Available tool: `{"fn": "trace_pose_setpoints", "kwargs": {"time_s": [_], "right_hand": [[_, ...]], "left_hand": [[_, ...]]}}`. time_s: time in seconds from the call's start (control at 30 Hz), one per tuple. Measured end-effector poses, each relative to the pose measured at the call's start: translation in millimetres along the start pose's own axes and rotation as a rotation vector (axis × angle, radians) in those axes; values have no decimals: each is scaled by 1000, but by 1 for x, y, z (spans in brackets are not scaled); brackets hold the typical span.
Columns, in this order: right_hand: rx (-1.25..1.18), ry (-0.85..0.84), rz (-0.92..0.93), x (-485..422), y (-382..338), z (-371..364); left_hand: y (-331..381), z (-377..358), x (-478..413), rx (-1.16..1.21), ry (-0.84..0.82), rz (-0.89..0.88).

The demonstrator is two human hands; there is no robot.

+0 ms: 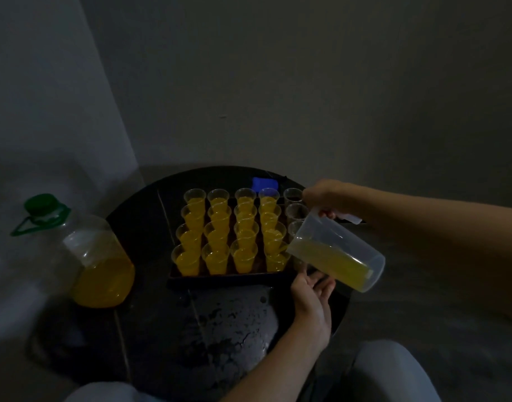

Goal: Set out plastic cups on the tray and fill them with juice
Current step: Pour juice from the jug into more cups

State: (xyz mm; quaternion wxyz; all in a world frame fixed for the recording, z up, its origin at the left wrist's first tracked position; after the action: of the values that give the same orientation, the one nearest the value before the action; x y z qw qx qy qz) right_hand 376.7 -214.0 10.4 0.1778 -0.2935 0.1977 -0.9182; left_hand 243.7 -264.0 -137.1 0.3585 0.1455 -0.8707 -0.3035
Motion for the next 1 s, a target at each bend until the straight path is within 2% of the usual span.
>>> {"fn": "trace_pose_setpoints", "kwargs": {"time_s": [0.5,1.0], "right_hand": [[-67,-9,15,2,-2,-4],[-8,13,25,-2,-5,-4]], "left_hand": [[-1,2,0,17,-17,3],[1,-1,-1,4,-38,-20]]}}
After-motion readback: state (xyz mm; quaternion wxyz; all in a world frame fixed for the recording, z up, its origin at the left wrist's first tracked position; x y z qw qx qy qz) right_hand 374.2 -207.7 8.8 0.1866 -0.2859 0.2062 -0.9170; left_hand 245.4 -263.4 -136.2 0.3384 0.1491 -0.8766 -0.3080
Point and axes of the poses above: each hand's wrist, its own x-axis away from the middle knuckle, its own z-axis out of the back of the hand, y = z × x, the point moved 5 cm from there along -x, towards the middle knuckle, and after that the axes turned 10 degrees about -x, right-handed, at the moved point
